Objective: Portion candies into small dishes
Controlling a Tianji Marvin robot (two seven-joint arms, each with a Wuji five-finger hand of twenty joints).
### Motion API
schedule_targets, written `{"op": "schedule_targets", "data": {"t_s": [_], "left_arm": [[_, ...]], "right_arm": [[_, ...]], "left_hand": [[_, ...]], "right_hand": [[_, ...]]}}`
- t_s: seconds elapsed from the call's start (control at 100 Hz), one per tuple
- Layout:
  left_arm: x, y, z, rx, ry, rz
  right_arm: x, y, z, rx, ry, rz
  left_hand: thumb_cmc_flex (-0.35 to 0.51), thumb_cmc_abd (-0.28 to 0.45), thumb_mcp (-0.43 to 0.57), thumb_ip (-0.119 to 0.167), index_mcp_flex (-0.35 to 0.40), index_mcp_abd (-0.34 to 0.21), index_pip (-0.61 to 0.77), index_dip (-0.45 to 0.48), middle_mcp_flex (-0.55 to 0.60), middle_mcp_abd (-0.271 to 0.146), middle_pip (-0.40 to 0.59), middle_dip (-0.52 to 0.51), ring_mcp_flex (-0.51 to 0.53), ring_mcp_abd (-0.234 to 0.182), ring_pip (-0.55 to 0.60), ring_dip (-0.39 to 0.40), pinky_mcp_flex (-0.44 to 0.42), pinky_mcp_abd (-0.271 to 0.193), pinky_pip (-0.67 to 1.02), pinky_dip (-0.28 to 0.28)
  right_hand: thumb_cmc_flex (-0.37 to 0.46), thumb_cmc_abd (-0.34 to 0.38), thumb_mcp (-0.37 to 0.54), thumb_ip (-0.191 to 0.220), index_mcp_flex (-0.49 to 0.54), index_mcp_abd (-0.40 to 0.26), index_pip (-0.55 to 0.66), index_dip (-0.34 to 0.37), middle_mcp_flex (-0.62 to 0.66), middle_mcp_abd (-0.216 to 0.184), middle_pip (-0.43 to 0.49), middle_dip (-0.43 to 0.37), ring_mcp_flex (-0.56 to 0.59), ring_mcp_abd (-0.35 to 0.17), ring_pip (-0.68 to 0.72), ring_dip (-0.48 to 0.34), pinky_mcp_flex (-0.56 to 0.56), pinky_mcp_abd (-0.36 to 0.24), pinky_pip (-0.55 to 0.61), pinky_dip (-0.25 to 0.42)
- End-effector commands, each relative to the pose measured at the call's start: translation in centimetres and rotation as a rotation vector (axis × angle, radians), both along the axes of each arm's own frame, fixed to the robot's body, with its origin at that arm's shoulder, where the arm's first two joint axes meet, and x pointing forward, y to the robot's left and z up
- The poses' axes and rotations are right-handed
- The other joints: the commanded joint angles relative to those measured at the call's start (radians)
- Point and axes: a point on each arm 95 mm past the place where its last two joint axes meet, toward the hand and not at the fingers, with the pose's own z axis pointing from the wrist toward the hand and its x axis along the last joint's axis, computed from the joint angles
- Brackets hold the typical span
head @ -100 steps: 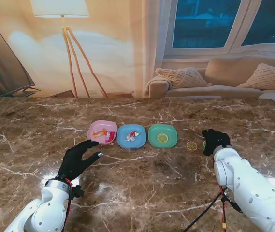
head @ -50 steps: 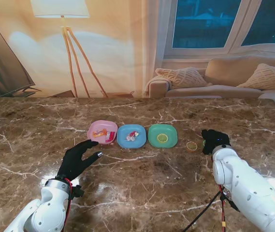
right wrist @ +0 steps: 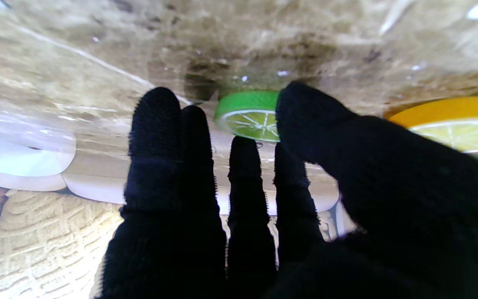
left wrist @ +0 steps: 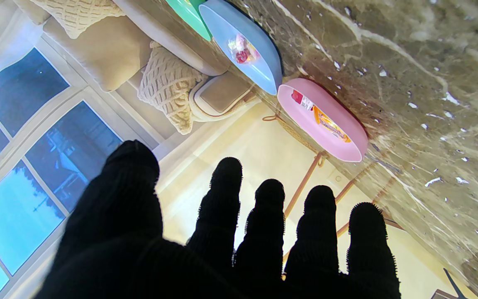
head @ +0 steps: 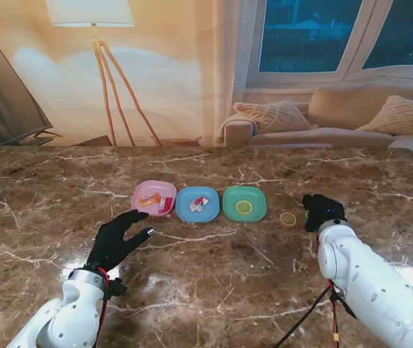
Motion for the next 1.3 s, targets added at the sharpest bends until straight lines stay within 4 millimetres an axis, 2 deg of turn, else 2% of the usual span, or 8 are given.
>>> {"op": "schedule_targets", "data": {"t_s": [0.0,0.23,0.42,0.55,0.85,0.9,0.96,1.29], "left_arm": [[-0.3,-0.1,-0.4,0.0,0.008,-0.003],[-0.2,-0.2,-0.4,-0.002,0.009,-0.004],[-0.2,-0.2,-0.4,-0.002,0.01,-0.004],[-0.2,-0.2,-0.4,-0.002,0.011,-0.004],[-0.2,-0.2,-0.4,-0.004,0.009,-0.004],[-0.2,-0.2,-0.4,-0.004,0.01,-0.005],[-0.2,-0.2,-0.4,-0.005,0.01,-0.006],[-0.3,-0.2,-0.5,-0.005,0.01,-0.005]], "right_arm": [[-2.9,-0.2,-4.7,0.007,0.146,-0.012],[-3.3,0.0,-5.6,0.004,0.168,0.0],[-3.4,0.0,-5.9,0.007,0.157,0.006],[-3.5,0.1,-6.2,0.011,0.148,0.015],[-4.0,0.2,-7.1,0.015,0.126,0.035],[-4.1,0.2,-7.2,0.017,0.125,0.035],[-4.2,0.2,-7.3,0.019,0.122,0.037],[-4.3,0.2,-7.7,0.043,0.094,0.048]], "left_hand": [[0.021,0.028,-0.022,0.023,0.024,0.004,-0.004,0.007,-0.014,0.01,-0.01,-0.013,-0.016,-0.013,-0.028,-0.006,-0.016,-0.019,-0.028,-0.016],[0.022,0.029,-0.022,0.023,0.024,0.003,-0.003,0.008,-0.014,0.011,-0.01,-0.013,-0.015,-0.012,-0.028,-0.006,-0.016,-0.02,-0.028,-0.016],[0.024,0.028,-0.022,0.023,0.025,0.004,-0.003,0.008,-0.013,0.011,-0.01,-0.013,-0.015,-0.012,-0.028,-0.006,-0.016,-0.019,-0.027,-0.016],[0.024,0.029,-0.022,0.023,0.025,0.003,-0.003,0.008,-0.013,0.01,-0.01,-0.013,-0.016,-0.013,-0.028,-0.006,-0.017,-0.019,-0.028,-0.017],[0.023,0.029,-0.023,0.023,0.026,0.003,-0.003,0.008,-0.013,0.011,-0.01,-0.013,-0.015,-0.012,-0.028,-0.006,-0.018,-0.018,-0.029,-0.018],[0.023,0.03,-0.023,0.023,0.026,0.003,-0.003,0.008,-0.013,0.01,-0.01,-0.013,-0.016,-0.012,-0.028,-0.006,-0.017,-0.017,-0.029,-0.018],[0.023,0.031,-0.023,0.023,0.025,0.004,-0.003,0.008,-0.012,0.01,-0.01,-0.013,-0.016,-0.011,-0.029,-0.006,-0.018,-0.017,-0.029,-0.018],[0.023,0.032,-0.024,0.023,0.025,0.002,-0.004,0.008,-0.013,0.009,-0.01,-0.013,-0.015,-0.01,-0.028,-0.006,-0.017,-0.017,-0.03,-0.018]], "right_hand": [[0.034,-0.005,0.015,-0.035,0.033,-0.002,-0.029,-0.046,0.054,-0.02,0.017,0.004,0.152,-0.092,0.027,-0.005,0.018,-0.03,0.034,-0.024],[0.007,-0.02,-0.005,0.023,0.134,-0.032,-0.083,-0.127,0.08,-0.015,-0.017,-0.018,0.134,-0.094,0.028,-0.038,0.005,-0.015,0.024,-0.028],[0.069,-0.034,0.039,-0.057,0.157,-0.038,-0.048,-0.112,0.128,-0.027,-0.004,-0.004,0.185,-0.094,0.043,0.002,0.041,-0.041,0.054,-0.019],[0.102,-0.083,0.112,-0.073,0.18,-0.041,-0.025,-0.118,0.163,-0.032,-0.006,0.048,0.225,-0.093,0.03,0.015,0.037,-0.023,0.18,-0.274],[0.111,-0.117,0.14,-0.073,0.225,-0.058,0.011,-0.114,0.229,-0.042,0.0,0.075,0.272,-0.096,0.037,0.012,0.061,-0.015,0.233,-0.31],[0.099,-0.083,0.098,-0.072,0.237,-0.065,0.018,-0.117,0.246,-0.043,-0.014,0.089,0.279,-0.097,0.037,0.01,0.078,-0.025,0.223,-0.293],[0.069,-0.089,0.034,-0.085,0.24,-0.07,0.037,-0.15,0.258,-0.045,-0.023,0.095,0.287,-0.1,0.041,0.007,0.102,-0.04,0.148,-0.091],[0.073,-0.077,0.024,-0.089,0.313,-0.117,0.088,-0.224,0.367,-0.054,-0.061,0.08,0.353,-0.101,0.037,-0.01,0.143,-0.031,0.159,-0.032]]}}
